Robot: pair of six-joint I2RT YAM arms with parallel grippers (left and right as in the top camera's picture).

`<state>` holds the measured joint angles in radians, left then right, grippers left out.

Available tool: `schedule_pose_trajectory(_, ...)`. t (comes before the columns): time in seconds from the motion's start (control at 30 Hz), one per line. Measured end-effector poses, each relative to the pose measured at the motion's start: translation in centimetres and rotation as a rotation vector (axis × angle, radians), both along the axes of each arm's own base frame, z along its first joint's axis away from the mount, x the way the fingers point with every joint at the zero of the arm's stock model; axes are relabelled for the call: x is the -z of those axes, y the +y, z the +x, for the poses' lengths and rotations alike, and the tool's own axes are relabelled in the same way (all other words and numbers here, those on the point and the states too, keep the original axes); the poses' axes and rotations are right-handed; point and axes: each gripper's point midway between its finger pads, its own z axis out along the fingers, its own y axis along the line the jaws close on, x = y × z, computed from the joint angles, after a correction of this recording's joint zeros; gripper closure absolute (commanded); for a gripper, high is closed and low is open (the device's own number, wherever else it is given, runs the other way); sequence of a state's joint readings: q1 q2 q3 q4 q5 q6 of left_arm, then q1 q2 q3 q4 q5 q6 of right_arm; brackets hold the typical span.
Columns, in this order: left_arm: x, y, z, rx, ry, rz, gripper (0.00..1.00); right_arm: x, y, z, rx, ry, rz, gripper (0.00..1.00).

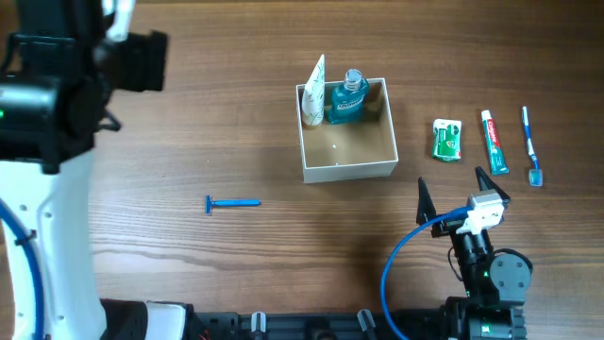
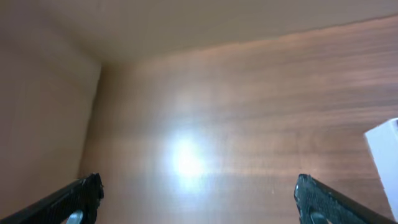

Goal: Pack container

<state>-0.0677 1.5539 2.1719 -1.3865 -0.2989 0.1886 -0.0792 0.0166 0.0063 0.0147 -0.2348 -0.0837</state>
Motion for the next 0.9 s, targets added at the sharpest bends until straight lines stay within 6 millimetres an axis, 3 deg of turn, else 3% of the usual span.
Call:
schedule_pose_trajectory(0.23,1.7,6.9,-3.2,-0.334,0.048,-0.120,0.00,0.0,0.0,0.0,0.000,0.000,0.000,0.00)
schedule_pose_trajectory(0.63,2.4,14.6,-6.0,-0.626,0.029,-0.169,0.00,0.0,0.0,0.0,0.000,0.000,0.000,0.00)
schedule_pose_trajectory(0.77,3.7,17.2,-5.2,-0.684,0.041,-0.192,0.00,0.0,0.0,0.0,0.000,0.000,0.000,0.00)
schedule_pose_trajectory(0.9,5.7,18.3,-4.1,-0.702,0.090,-0.207,0.00,0.0,0.0,0.0,0.000,0.000,0.000,0.00)
